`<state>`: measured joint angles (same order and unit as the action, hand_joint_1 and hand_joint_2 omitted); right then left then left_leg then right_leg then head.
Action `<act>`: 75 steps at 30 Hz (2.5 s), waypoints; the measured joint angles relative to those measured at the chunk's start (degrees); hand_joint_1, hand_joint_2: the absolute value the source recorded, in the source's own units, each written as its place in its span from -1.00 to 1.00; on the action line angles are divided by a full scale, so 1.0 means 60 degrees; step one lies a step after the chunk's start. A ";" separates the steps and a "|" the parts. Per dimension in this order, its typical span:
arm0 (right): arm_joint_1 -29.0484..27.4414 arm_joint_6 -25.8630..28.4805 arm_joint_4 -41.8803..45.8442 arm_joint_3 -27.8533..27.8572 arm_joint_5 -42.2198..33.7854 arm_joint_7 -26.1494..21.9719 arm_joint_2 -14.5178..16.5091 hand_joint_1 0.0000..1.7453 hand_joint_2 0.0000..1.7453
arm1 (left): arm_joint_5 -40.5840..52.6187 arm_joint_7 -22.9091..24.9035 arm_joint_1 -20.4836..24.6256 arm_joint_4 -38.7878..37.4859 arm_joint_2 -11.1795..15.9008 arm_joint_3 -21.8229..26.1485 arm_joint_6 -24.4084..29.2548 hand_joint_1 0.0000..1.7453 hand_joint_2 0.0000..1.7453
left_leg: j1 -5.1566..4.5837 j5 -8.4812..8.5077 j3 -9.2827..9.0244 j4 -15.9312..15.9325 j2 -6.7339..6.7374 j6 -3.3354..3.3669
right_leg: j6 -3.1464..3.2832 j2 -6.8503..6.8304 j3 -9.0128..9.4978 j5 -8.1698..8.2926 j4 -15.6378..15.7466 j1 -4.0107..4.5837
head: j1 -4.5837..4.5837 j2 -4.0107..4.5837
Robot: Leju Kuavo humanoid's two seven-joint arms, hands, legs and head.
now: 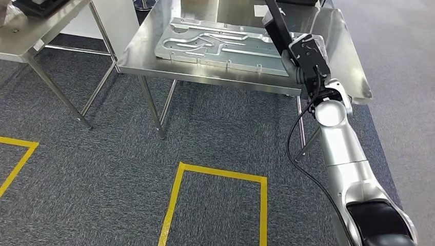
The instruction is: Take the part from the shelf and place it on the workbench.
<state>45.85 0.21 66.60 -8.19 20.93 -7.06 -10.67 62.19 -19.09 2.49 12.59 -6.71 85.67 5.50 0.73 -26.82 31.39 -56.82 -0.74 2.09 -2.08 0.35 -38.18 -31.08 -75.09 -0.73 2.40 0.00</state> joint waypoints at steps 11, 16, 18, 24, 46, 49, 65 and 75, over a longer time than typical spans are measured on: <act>0.1681 -0.1201 -0.0760 -0.0894 0.0780 0.1061 0.0365 1.00 1.00 | -0.0156 0.0042 0.0033 0.0001 -0.0095 0.0088 -0.0071 -1.00 -1.00 | 0.0015 -0.1141 -0.2499 0.0402 -0.0111 -0.0435 | 0.0433 0.0028 -0.0546 0.2312 0.3085 0.0194 | -0.0014 0.0000; 0.2188 -0.1444 -0.0859 -0.1173 0.0699 0.1174 0.0446 1.00 1.00 | -0.0151 -0.0019 0.0044 0.0001 -0.0097 0.0088 -0.0214 -1.00 -1.00 | 0.0006 -0.1595 -0.0213 -0.2499 0.0004 -0.0564 | 0.0588 -0.0018 0.0986 0.1253 0.3494 0.0082 | 0.0026 0.0000; 0.2237 -0.1528 -0.0963 -0.1308 0.0596 0.1279 0.0462 1.00 1.00 | -0.0141 -0.0041 -0.0031 0.0003 -0.0090 0.0090 -0.0293 -1.00 -1.00 | -0.0002 -0.2293 0.0643 -0.2296 0.0016 -0.0564 | 0.0571 0.0010 0.1621 0.0842 0.3640 0.0067 | 0.0027 0.0000; 0.2953 -0.1532 -0.2034 -0.1756 0.0127 0.1632 0.0402 1.00 1.00 | -0.0066 -0.0118 -0.0211 0.0004 -0.0045 0.0093 -0.0630 -1.00 -1.00 | -0.0147 0.2011 0.1705 0.0219 -0.0058 -0.0268 | 0.0271 0.0166 0.3039 -0.0414 0.3707 0.0114 | 0.0005 0.0000; 0.3191 -0.2466 -0.3804 -0.3166 -0.0018 0.2265 -0.0797 1.00 1.00 | 0.0180 -0.0439 -0.0066 0.0018 0.0316 -0.0022 -0.1405 -1.00 -1.00 | -0.0002 0.0344 0.0080 0.0127 -0.0127 -0.0422 | -0.0017 0.0018 0.0880 0.0976 0.3156 -0.0126 | 0.0007 0.0000; 0.2973 -0.2406 -0.3856 -0.3289 0.0022 0.2220 -0.0825 1.00 1.00 | 0.0278 -0.0457 -0.0018 0.0018 0.0323 -0.0059 -0.1462 -1.00 -1.00 | 0.0044 0.0129 -0.0062 0.0180 -0.0039 -0.0454 | 0.0098 0.0072 0.0940 0.0859 0.3107 -0.0061 | 0.0007 0.0000; 0.0591 -0.1879 -0.2757 -0.3601 0.0928 0.2171 -0.0929 1.00 1.00 | 0.0750 -0.0467 0.0117 0.0018 0.0418 -0.0515 -0.1719 -1.00 -1.00 | 0.0070 0.0121 -0.0120 0.0153 -0.0024 -0.0483 | 0.0121 0.0078 0.1029 0.0854 0.3096 0.0000 | 0.0007 0.0000; -0.0817 -0.1190 -0.2836 -0.3726 0.2321 0.1957 -0.0611 -1.00 1.00 | 0.1116 -0.0435 0.0214 0.0018 0.0493 -0.0859 -0.1806 -1.00 -1.00 | 0.0070 0.0108 -0.0180 0.0145 -0.0034 -0.0488 | 0.0119 0.0053 0.1123 0.0844 0.3122 0.0002 | 0.0007 0.0000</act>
<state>40.94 -6.93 49.59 -30.55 34.85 4.68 -14.34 68.89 -21.70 3.77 12.70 -3.75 80.52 -5.33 1.15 -26.17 30.31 -55.95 -0.94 -0.83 -1.36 0.67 -31.44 -26.02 -56.36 -0.72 2.45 0.00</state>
